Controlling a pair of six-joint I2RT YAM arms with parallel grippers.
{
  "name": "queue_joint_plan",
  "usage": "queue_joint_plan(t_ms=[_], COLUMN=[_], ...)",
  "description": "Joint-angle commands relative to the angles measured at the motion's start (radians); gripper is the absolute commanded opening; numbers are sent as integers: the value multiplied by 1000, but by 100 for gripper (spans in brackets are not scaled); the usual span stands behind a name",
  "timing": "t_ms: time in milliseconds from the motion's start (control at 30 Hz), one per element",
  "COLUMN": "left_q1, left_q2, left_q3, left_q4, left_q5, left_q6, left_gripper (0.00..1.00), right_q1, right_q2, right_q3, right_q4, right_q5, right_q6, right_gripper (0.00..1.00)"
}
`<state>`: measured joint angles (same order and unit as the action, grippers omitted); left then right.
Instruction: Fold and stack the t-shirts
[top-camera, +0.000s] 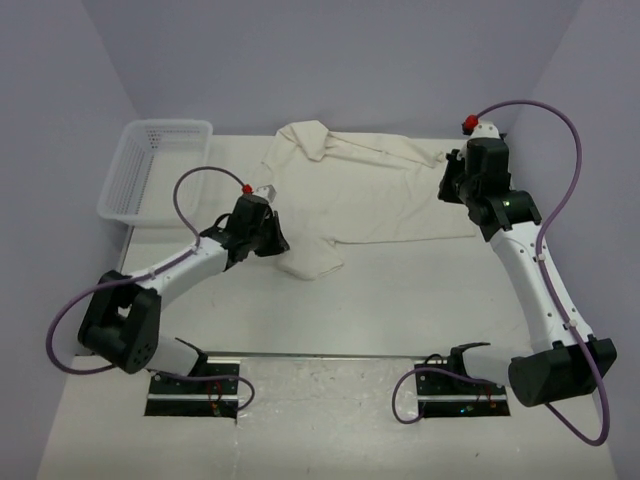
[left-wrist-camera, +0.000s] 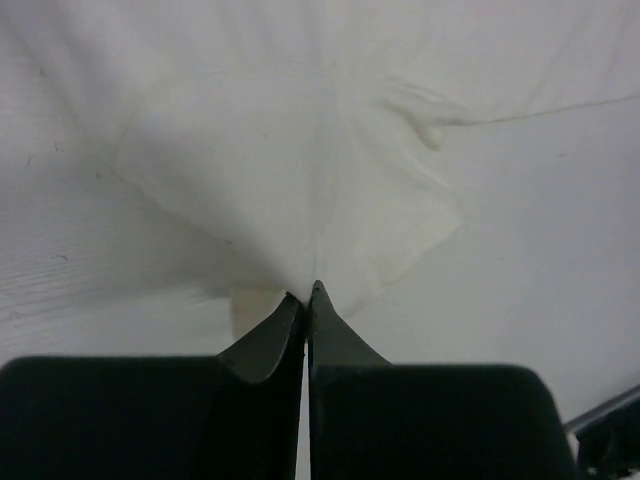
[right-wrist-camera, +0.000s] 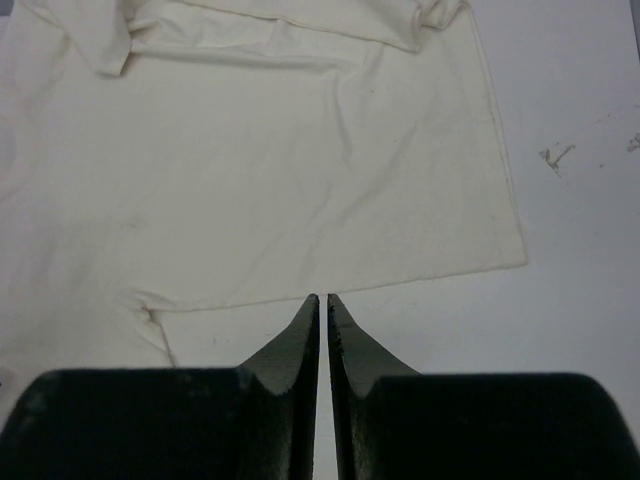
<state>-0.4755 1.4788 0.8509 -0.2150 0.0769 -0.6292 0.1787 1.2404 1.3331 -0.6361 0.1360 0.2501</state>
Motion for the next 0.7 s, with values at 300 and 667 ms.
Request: queue_joint_plan(t_ms=[300,667], left_q1=[-9,70], left_q2=[-16,663], left_q3=[391,1043], left_q4=[-72,-247], left_q5=[106,153], left_q6=[32,123], left_gripper=[3,50], right_q1=[19,36], right_q2=[19,4], right_q3=[44,41], right_q4=[21,-7], right_q5=[-13,16], right_q6=[18,8], right_gripper=[7,7])
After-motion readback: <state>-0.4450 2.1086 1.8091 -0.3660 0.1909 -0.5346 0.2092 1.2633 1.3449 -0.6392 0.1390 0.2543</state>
